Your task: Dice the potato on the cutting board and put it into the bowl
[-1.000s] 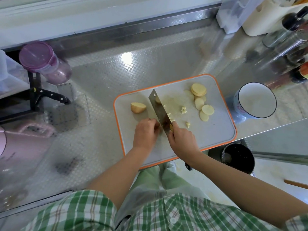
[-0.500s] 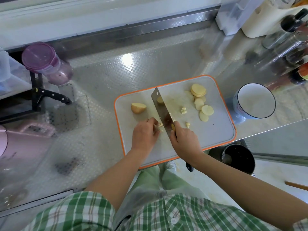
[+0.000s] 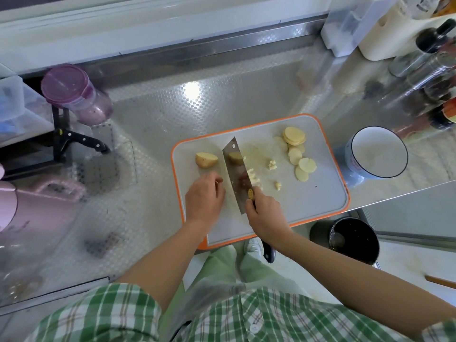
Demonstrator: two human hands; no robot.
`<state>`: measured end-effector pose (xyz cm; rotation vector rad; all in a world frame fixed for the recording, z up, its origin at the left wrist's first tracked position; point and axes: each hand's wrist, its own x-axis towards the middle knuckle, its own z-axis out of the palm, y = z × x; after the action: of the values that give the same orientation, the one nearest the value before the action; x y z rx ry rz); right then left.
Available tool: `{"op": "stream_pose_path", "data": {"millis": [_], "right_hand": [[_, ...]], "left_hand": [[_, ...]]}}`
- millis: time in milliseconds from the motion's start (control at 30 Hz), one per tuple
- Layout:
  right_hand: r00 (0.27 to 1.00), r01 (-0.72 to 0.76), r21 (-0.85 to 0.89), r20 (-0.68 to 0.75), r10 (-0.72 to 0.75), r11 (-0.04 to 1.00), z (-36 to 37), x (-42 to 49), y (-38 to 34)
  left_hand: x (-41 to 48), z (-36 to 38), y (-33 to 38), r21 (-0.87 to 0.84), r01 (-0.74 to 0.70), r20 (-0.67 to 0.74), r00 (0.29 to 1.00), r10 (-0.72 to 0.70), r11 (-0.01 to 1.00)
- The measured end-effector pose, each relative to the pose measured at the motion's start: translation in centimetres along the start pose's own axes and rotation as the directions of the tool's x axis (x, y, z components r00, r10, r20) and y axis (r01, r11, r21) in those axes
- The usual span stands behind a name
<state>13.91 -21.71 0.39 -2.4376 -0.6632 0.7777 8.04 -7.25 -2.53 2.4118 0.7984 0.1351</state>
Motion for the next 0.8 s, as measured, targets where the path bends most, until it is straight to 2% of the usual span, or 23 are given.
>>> {"op": "stream_pose_path", "data": {"millis": [233,433,633,733,800], "right_hand": [[0.998,-0.037,-0.067,-0.060,0.033,0.997,-2.3,0.9,2.6],[0.968,-0.168,-0.030,-0.192,0.159,0.985,-5.3,1.5,5.1],[0.993,-0.051,-0.046,-0.108,0.046,0.998,-4.3,1.1,3.2],[0.984,-0.131,-0.022,-0.121,0.127,0.991,-4.3,1.5,3.7],[0.973,-0.182,0.068,-0.132,0.189,0.981,-4.9,1.5,4.2]], "left_hand": [[-0.3,0.5,1.6,0.012,-0.002,0.072,0.997,0.001,1.000],[0.1,0.7,3.3,0.022,-0.010,0.112,0.994,0.007,1.000],[0.8,0.5,3.7,0.002,-0.035,0.119,0.992,0.034,0.999],[1.6,0.4,3.5,-0.003,-0.060,0.122,0.991,0.060,0.998],[2.2,0.3,3.4,-0.016,-0.081,0.111,0.990,0.082,0.997]]}}
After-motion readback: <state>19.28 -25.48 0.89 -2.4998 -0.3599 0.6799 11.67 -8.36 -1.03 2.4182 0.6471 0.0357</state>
